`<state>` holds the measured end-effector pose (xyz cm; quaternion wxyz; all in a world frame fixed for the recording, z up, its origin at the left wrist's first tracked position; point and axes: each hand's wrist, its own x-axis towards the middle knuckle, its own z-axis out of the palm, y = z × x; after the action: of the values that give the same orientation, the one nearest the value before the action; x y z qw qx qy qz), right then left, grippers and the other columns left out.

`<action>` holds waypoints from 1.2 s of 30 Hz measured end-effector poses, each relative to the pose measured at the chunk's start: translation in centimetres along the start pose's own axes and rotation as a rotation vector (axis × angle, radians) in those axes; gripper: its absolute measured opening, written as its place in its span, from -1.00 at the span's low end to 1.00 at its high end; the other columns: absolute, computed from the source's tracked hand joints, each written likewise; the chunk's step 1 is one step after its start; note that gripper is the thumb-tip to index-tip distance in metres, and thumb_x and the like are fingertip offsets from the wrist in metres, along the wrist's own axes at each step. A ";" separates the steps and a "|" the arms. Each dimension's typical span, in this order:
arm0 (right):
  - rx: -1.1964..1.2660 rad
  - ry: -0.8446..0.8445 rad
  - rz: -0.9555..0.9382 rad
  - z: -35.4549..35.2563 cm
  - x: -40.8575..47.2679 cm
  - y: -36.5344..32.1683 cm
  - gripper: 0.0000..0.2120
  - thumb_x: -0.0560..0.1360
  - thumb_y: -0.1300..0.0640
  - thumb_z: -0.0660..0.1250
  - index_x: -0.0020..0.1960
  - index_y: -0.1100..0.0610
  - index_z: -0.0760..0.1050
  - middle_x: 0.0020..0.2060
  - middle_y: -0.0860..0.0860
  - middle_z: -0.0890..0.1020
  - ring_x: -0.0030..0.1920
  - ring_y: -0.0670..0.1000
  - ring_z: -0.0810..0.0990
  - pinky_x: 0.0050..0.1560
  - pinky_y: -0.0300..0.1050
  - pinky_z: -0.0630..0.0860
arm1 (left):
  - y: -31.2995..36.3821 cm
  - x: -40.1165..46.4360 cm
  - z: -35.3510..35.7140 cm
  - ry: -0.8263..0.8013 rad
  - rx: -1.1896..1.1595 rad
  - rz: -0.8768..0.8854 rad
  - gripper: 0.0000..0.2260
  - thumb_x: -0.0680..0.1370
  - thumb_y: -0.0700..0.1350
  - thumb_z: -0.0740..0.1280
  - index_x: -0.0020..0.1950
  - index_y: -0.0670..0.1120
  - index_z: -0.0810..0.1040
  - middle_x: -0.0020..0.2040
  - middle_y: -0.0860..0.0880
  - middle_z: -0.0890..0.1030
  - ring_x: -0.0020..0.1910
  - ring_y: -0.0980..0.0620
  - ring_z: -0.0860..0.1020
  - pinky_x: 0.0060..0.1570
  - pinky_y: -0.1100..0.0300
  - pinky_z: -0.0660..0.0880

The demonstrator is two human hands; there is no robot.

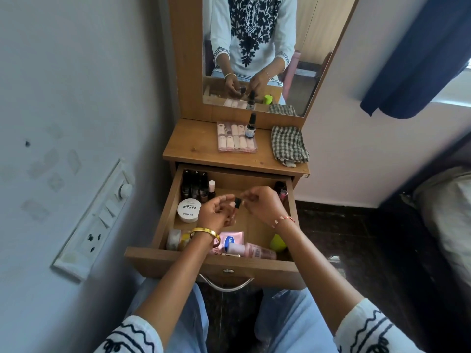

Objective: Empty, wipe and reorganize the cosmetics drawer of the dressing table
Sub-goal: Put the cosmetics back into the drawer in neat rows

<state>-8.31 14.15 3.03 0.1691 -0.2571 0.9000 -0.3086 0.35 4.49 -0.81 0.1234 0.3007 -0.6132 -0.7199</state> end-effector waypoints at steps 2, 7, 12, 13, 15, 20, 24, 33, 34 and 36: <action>0.023 -0.004 -0.009 0.3 -0.4 -0.1 -0.76 0.48 0.31 0.26 0.10 0.18 0.60 -0.07 0.13 0.67 -0.15 -0.05 0.53 -0.10 -0.26 0.43 | 0.1 0.0 -0.1 -0.004 -0.033 -0.010 -0.79 0.53 -0.26 0.28 0.16 -0.17 0.52 -0.21 -0.03 0.60 -0.26 0.05 0.57 -0.31 0.25 0.59; 0.013 -0.058 -0.020 0.5 -0.7 -0.6 -0.75 0.47 0.31 0.26 0.11 0.18 0.58 -0.06 0.13 0.65 -0.05 0.08 0.59 -0.01 -0.07 0.55 | -0.1 0.1 0.0 0.004 -0.032 -0.017 -0.77 0.53 -0.24 0.29 0.18 -0.20 0.51 -0.19 -0.04 0.60 -0.25 0.05 0.58 -0.35 0.31 0.58; 0.051 -0.028 0.013 1.1 -0.9 -0.7 -0.77 0.50 0.27 0.28 0.13 0.19 0.56 -0.15 0.12 0.64 -0.15 0.07 0.61 -0.05 -0.09 0.58 | -0.1 0.0 0.1 -0.004 -0.056 -0.037 -0.75 0.56 -0.24 0.24 0.22 -0.25 0.48 -0.18 -0.10 0.58 -0.22 0.00 0.57 -0.33 0.30 0.58; 0.091 -0.004 0.039 1.2 -1.0 -0.7 -0.77 0.50 0.29 0.28 0.13 0.19 0.55 -0.22 0.06 0.61 -0.25 0.02 0.58 -0.16 -0.16 0.56 | -0.2 0.1 0.1 0.015 -0.055 -0.044 -0.75 0.56 -0.24 0.23 0.22 -0.26 0.48 -0.14 -0.14 0.58 -0.18 -0.05 0.58 -0.33 0.29 0.58; 0.187 0.022 0.103 1.5 -1.3 -0.8 -0.84 0.48 0.31 0.30 0.05 0.18 0.54 -0.29 0.00 0.55 -0.39 -0.08 0.52 -0.35 -0.29 0.50 | -0.4 0.5 0.1 0.069 -0.093 -0.073 -0.75 0.58 -0.24 0.20 0.23 -0.26 0.47 -0.06 -0.22 0.57 -0.09 -0.10 0.57 -0.30 0.21 0.60; 0.306 0.030 0.129 2.2 -2.1 -1.4 -0.90 0.43 0.32 0.36 -0.11 0.17 0.48 -0.29 0.05 0.56 -0.50 -0.10 0.53 -0.45 -0.31 0.50 | -0.2 0.9 -0.2 0.129 -0.228 -0.117 -0.84 0.60 -0.25 0.15 0.15 -0.17 0.43 -0.29 -0.07 0.49 -0.36 0.10 0.54 -0.36 0.24 0.58; 0.248 0.070 0.073 2.9 -2.2 -1.8 -0.87 0.40 0.25 0.42 -0.07 0.22 0.53 -0.22 0.11 0.59 -0.20 0.16 0.62 -0.11 0.02 0.61 | 0.2 0.7 -0.1 0.130 -0.396 -0.176 -0.89 0.58 -0.32 0.13 0.06 -0.17 0.38 -0.28 -0.11 0.48 -0.33 0.03 0.49 -0.43 0.24 0.57; 0.261 0.185 0.054 1.6 -1.6 -0.1 -0.84 0.41 0.39 0.37 -0.02 0.30 0.59 -0.08 0.13 0.65 -0.16 -0.08 0.53 -0.28 -0.46 0.44 | 0.1 0.7 -0.2 0.008 -0.384 -0.224 -0.89 0.57 -0.36 0.15 0.05 -0.22 0.41 -0.34 -0.14 0.64 -0.47 0.08 0.63 -0.36 0.22 0.59; 0.277 0.200 0.062 1.0 -1.2 0.3 -0.84 0.41 0.39 0.36 -0.02 0.30 0.59 -0.08 0.12 0.65 -0.15 -0.08 0.53 -0.27 -0.47 0.44 | 0.1 0.6 0.0 -0.011 -0.322 -0.231 -0.90 0.57 -0.35 0.16 -0.01 -0.20 0.43 -0.31 -0.14 0.62 -0.48 0.12 0.62 -0.37 0.25 0.58; 0.298 0.243 0.066 -0.2 -0.3 0.9 -0.87 0.41 0.39 0.36 -0.05 0.28 0.59 -0.13 0.09 0.64 -0.15 -0.05 0.56 -0.25 -0.46 0.49 | 0.1 0.4 0.3 -0.023 -0.186 -0.242 -0.86 0.56 -0.32 0.19 -0.12 -0.12 0.43 -0.25 -0.11 0.58 -0.48 0.14 0.60 -0.37 0.29 0.56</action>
<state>-8.54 15.06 2.65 0.1057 -0.1604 0.8662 -0.4614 -0.17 4.44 -0.78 0.0560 0.3516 -0.5046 -0.7865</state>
